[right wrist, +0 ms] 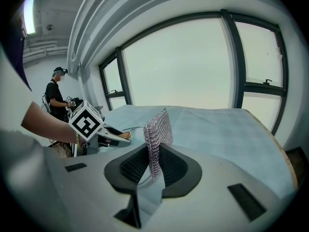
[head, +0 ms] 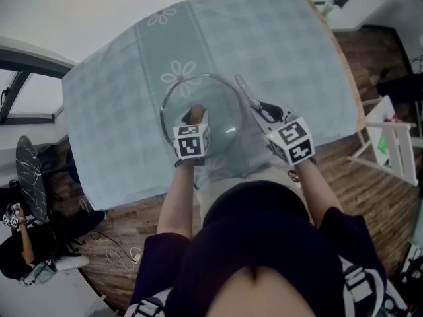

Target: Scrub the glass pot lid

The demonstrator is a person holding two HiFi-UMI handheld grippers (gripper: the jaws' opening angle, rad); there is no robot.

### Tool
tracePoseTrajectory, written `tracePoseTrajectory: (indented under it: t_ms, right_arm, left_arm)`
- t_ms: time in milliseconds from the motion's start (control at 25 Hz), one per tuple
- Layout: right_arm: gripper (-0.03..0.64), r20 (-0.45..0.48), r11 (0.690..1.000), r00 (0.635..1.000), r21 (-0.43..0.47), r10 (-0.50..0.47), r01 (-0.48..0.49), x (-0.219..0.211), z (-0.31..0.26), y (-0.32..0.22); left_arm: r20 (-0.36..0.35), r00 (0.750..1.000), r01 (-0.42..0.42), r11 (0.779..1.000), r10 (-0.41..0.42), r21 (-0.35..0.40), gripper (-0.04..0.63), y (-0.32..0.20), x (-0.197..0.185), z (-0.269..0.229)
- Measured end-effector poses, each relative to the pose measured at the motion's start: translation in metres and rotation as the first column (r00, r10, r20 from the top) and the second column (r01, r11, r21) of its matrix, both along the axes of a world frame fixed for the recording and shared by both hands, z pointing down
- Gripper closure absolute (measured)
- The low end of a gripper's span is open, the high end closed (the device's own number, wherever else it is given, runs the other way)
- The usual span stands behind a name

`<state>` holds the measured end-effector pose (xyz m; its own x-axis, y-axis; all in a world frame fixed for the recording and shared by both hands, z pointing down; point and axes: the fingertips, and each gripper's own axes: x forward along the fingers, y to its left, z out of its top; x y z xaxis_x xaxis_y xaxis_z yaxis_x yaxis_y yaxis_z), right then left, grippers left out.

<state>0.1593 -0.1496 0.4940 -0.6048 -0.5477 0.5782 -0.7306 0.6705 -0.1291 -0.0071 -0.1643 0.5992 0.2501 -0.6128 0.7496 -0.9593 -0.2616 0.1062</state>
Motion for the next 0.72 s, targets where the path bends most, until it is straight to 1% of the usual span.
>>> tracePoseTrajectory:
  t_ms: [200,320,440,520,600,720]
  right_arm:
    - [0.545,-0.002,1.0,1.0,0.007,0.016,-0.016,0.007,-0.001,-0.002]
    - [0.545,0.004,1.0,1.0,0.014,0.025,-0.025,0.008,-0.003,-0.003]
    - [0.545,0.002,0.999,1.0,0.02,0.031,-0.031,0.009,-0.003,-0.002]
    - [0.545,-0.002,0.999,0.999,0.021,0.032,-0.032,0.009,-0.002,-0.002]
    - [0.545,-0.006,0.999,1.0,0.02,0.031,-0.031,0.009,-0.002,-0.002]
    - [0.545,-0.01,1.0,1.0,0.017,0.027,-0.026,0.007,-0.001,0.0]
  left_arm:
    - [-0.106,0.994,0.02,0.999,-0.016,0.029,0.43,-0.002,-0.003,-0.017]
    - [-0.18,0.983,0.031,0.999,-0.023,0.038,0.43,-0.001,-0.009,-0.027]
    - [-0.253,0.967,0.034,0.998,-0.019,0.054,0.43,0.001,-0.013,-0.038]
    - [-0.307,0.952,0.032,0.997,-0.009,0.069,0.43,0.003,-0.016,-0.046]
    - [-0.367,0.93,0.025,0.996,0.008,0.084,0.43,0.004,-0.019,-0.055]
    - [-0.466,0.884,0.016,0.994,0.036,0.108,0.43,0.007,-0.022,-0.069]
